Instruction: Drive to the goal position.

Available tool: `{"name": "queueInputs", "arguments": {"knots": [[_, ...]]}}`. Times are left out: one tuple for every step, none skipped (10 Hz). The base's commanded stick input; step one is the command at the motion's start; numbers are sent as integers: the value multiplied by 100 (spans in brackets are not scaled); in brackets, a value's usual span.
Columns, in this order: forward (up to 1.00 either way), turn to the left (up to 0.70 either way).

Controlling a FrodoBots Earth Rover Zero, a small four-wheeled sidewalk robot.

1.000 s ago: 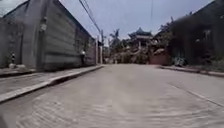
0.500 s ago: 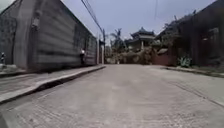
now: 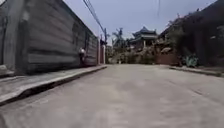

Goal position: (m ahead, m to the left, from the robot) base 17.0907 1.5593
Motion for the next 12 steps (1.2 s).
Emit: {"name": "queueInputs", "arguments": {"knots": [[100,0],[100,0],[100,0],[100,0],[100,0],[100,0],[100,0],[100,-27],[100,-40],[100,-26],[100,0],[100,0]]}}
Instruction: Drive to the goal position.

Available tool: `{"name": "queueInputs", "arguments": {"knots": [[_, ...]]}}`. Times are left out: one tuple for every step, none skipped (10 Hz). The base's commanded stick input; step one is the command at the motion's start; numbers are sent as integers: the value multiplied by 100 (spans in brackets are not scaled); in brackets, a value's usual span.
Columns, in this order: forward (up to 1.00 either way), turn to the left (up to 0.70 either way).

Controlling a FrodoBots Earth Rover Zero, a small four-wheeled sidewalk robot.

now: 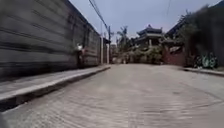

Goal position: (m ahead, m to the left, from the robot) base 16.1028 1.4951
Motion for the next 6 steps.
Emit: {"name": "queueInputs", "arguments": {"knots": [[100,0],[100,0],[100,0],[100,0],[100,0],[100,0]]}}
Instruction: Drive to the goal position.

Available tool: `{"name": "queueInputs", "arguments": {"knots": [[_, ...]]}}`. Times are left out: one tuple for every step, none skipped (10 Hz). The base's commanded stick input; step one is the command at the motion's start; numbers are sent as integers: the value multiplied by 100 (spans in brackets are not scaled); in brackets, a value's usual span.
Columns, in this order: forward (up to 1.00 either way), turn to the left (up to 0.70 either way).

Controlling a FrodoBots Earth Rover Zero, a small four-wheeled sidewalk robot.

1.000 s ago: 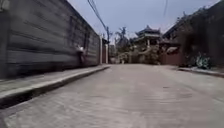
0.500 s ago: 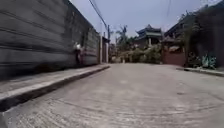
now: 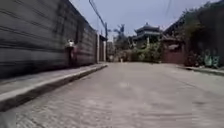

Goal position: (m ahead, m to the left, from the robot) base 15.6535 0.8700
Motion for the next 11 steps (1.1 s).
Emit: {"name": "queueInputs", "arguments": {"knots": [[100,0],[100,-19],[100,-38],[100,-5],[100,0],[100,0],[100,0],[100,0],[100,0],[100,0],[100,-11]]}}
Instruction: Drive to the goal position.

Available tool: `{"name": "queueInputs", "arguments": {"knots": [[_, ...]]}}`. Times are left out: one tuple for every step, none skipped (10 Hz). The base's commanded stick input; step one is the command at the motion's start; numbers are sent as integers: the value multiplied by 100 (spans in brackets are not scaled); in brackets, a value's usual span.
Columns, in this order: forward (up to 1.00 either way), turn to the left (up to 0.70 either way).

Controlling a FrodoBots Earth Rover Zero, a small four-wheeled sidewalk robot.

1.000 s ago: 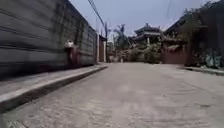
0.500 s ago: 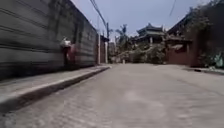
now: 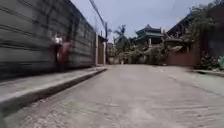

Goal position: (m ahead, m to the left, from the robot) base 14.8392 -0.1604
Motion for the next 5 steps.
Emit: {"name": "queueInputs", "arguments": {"knots": [[100,-30],[100,-40],[100,-36],[100,-26],[100,-1]]}}
